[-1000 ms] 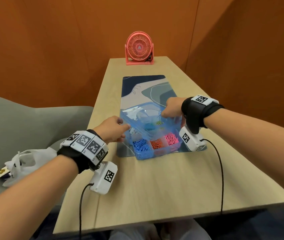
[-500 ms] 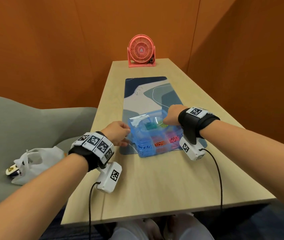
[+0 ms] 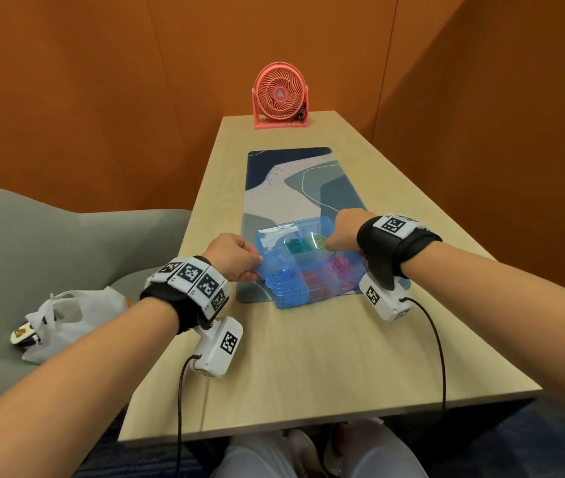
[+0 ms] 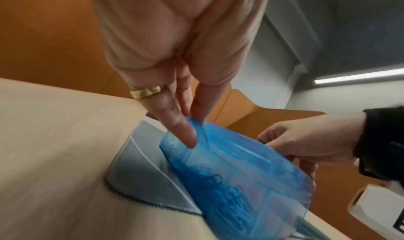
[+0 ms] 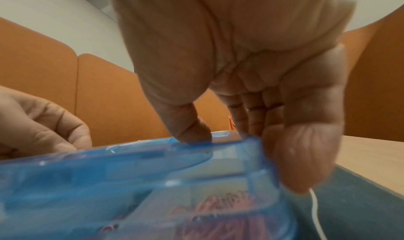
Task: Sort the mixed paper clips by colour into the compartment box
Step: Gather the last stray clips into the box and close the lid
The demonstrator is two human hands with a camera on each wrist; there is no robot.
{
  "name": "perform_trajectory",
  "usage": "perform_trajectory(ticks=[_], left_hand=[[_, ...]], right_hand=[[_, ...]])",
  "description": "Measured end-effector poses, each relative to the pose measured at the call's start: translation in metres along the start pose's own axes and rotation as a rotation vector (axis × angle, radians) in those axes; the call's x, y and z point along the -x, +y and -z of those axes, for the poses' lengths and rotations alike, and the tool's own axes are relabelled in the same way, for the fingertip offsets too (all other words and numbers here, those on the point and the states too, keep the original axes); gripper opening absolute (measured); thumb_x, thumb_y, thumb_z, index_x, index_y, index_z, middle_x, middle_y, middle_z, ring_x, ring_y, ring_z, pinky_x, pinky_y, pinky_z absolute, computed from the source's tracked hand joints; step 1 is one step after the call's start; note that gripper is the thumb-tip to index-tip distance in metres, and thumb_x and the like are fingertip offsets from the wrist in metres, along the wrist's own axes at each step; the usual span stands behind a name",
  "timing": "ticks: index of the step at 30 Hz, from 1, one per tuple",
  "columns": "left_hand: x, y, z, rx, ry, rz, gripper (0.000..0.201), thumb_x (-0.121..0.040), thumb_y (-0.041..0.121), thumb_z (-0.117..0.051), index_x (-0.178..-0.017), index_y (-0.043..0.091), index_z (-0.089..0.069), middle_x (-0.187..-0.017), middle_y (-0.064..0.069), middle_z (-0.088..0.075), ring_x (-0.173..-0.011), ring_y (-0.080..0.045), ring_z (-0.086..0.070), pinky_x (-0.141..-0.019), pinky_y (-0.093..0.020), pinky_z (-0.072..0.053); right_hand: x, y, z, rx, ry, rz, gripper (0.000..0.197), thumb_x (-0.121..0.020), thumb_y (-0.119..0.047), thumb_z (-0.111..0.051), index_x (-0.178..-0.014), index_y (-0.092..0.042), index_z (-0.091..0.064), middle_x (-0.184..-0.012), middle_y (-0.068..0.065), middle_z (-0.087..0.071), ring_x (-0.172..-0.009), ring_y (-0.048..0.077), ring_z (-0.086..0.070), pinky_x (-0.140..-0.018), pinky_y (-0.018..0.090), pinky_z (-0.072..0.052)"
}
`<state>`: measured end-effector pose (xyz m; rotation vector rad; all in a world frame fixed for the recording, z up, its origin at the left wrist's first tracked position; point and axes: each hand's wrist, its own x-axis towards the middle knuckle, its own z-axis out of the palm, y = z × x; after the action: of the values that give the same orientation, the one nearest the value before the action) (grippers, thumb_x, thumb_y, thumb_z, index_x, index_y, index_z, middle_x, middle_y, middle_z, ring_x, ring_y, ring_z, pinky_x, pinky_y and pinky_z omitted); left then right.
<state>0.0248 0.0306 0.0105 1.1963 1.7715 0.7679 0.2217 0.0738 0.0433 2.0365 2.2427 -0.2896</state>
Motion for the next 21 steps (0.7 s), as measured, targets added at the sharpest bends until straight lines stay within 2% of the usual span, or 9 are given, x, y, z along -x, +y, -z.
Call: perform_trajectory(ticks=[3, 7, 10, 12, 13, 15, 18, 21], left_hand=[[-0.001, 0.002, 0.001, -0.010, -0.002, -0.003, 0.005, -0.086, 0.005, -0.064, -0.088, 0.006, -0.060, -0.094, -0.014, -0.066, -0.075, -0.019, -0.066, -0.055, -0.022, -0.055], [-0.002, 0.003, 0.003, 0.016, -0.026, 0.037, 0.007, -0.084, 0.004, -0.066, -0.086, 0.006, -0.060, -0.083, -0.012, -0.066, -0.069, -0.018, -0.066, -0.059, -0.025, -0.057], [-0.004, 0.003, 0.003, 0.005, -0.034, 0.046, 0.007, -0.084, 0.003, -0.067, -0.085, 0.005, -0.060, -0.080, -0.011, -0.065, -0.065, -0.018, -0.066, -0.061, -0.026, -0.058], [-0.006, 0.004, 0.003, 0.005, -0.034, 0.059, 0.007, -0.083, 0.003, -0.067, -0.085, 0.005, -0.061, -0.080, -0.012, -0.064, -0.066, -0.019, -0.065, -0.065, -0.028, -0.058], [-0.007, 0.004, 0.003, 0.009, -0.035, 0.068, 0.009, -0.082, 0.003, -0.068, -0.087, 0.005, -0.061, -0.081, -0.013, -0.064, -0.068, -0.020, -0.064, -0.068, -0.030, -0.058], [-0.009, 0.004, 0.002, 0.024, -0.036, 0.082, 0.011, -0.079, 0.003, -0.070, -0.087, 0.004, -0.061, -0.081, -0.014, -0.063, -0.068, -0.020, -0.063, -0.076, -0.033, -0.058], [-0.010, 0.003, 0.000, 0.046, -0.032, 0.084, 0.011, -0.079, 0.005, -0.070, -0.082, 0.004, -0.060, -0.079, -0.013, -0.061, -0.066, -0.018, -0.061, -0.079, -0.032, -0.056], [-0.008, 0.002, -0.001, 0.074, -0.049, 0.074, 0.014, -0.081, 0.011, -0.071, -0.084, 0.005, -0.059, -0.087, -0.012, -0.067, -0.079, -0.020, -0.067, -0.079, -0.032, -0.057]], right_hand=[[0.000, 0.002, 0.000, -0.018, -0.002, 0.000, 0.030, -0.089, -0.033, -0.057, -0.070, -0.012, -0.048, -0.064, 0.002, -0.050, -0.054, 0.014, -0.046, -0.048, 0.023, -0.038], [-0.001, 0.006, -0.001, -0.038, -0.032, -0.011, 0.027, -0.088, -0.035, -0.059, -0.086, -0.008, -0.055, -0.068, 0.002, -0.050, -0.059, 0.014, -0.048, -0.050, 0.023, -0.038], [-0.001, 0.011, 0.000, -0.147, -0.083, -0.022, 0.032, -0.088, -0.030, -0.062, -0.106, -0.005, -0.057, -0.087, 0.008, -0.060, -0.074, 0.021, -0.059, -0.054, 0.025, -0.046], [-0.001, 0.015, 0.001, -0.273, -0.128, -0.047, 0.037, -0.088, -0.027, -0.065, -0.114, -0.002, -0.054, -0.102, 0.016, -0.064, -0.086, 0.031, -0.067, -0.067, 0.036, -0.057], [-0.001, 0.016, 0.001, -0.322, -0.142, -0.058, 0.040, -0.087, -0.026, -0.066, -0.115, -0.001, -0.054, -0.106, 0.019, -0.065, -0.090, 0.034, -0.068, -0.076, 0.041, -0.058], [-0.001, 0.018, 0.000, -0.374, -0.144, -0.076, 0.042, -0.085, -0.027, -0.068, -0.115, 0.000, -0.055, -0.108, 0.020, -0.066, -0.093, 0.034, -0.068, -0.085, 0.045, -0.056], [0.000, 0.018, 0.000, -0.384, -0.128, -0.087, 0.041, -0.084, -0.026, -0.068, -0.112, 0.001, -0.058, -0.105, 0.021, -0.068, -0.092, 0.033, -0.069, -0.086, 0.044, -0.056], [0.000, 0.019, 0.000, -0.396, -0.150, -0.101, 0.041, -0.082, -0.028, -0.069, -0.110, 0.001, -0.059, -0.099, 0.020, -0.070, -0.088, 0.032, -0.071, -0.084, 0.044, -0.057]])
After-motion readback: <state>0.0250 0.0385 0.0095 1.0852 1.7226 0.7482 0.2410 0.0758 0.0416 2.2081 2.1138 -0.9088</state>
